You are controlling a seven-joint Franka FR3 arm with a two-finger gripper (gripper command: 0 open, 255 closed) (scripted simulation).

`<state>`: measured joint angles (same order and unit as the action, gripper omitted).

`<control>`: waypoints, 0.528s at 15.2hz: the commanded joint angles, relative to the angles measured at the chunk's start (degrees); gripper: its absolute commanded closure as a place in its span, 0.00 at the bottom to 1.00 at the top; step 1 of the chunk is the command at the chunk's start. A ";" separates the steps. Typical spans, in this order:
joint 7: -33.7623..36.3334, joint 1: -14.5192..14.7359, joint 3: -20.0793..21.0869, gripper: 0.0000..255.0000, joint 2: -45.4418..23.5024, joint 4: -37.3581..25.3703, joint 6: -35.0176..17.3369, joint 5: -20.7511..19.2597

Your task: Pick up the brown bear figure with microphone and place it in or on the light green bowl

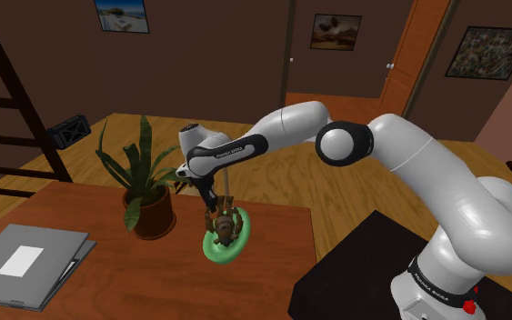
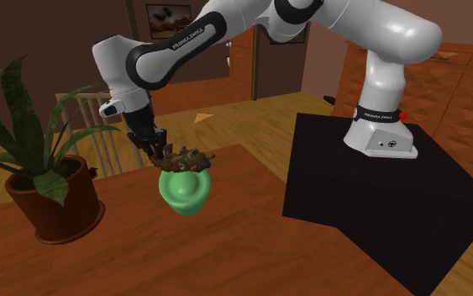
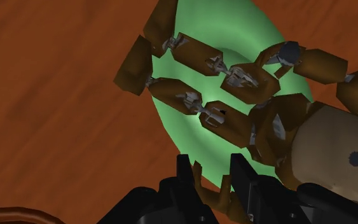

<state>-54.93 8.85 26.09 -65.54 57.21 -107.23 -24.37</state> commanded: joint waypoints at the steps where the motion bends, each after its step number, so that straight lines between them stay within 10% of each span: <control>1: 0.00 0.06 -0.22 1.00 -0.96 -0.09 -0.95 -0.20; 8: -0.07 0.38 -0.54 1.00 -2.54 -0.94 -1.74 -0.42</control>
<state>-55.02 9.29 25.58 -68.12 56.15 -108.89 -24.77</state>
